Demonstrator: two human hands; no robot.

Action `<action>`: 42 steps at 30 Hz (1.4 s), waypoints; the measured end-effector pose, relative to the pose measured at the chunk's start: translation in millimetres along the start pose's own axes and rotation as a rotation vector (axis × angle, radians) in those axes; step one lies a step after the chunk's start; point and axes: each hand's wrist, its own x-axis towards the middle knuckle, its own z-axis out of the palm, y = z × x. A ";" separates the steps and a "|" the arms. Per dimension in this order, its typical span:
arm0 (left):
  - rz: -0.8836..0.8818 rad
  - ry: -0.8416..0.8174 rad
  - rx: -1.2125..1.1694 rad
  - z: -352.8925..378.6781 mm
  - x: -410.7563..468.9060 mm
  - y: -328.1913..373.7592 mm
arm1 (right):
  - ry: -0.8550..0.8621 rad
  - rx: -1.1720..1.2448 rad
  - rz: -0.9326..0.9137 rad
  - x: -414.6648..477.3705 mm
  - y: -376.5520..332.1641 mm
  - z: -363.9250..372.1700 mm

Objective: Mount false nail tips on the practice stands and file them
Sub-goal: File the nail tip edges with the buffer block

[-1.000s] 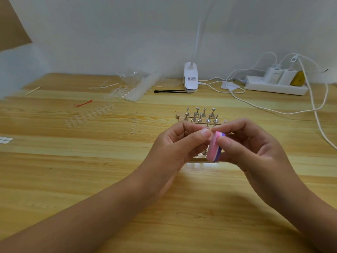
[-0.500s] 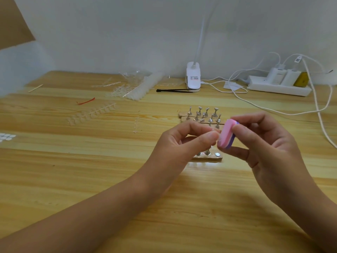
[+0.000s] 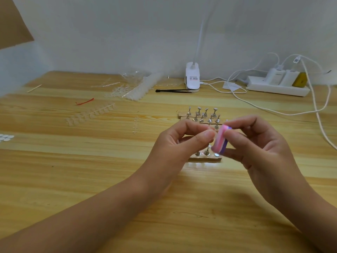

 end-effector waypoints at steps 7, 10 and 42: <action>-0.039 0.009 -0.133 0.8 0.7 -1.3 | 0.040 -0.053 -0.035 2.6 1.9 -6.2; -0.050 0.036 -0.207 -0.1 2.0 0.1 | -0.024 -0.037 -0.044 1.1 2.7 -4.0; -0.098 -0.031 -0.132 1.3 0.4 4.8 | 0.006 -0.016 -0.081 1.6 2.4 -2.9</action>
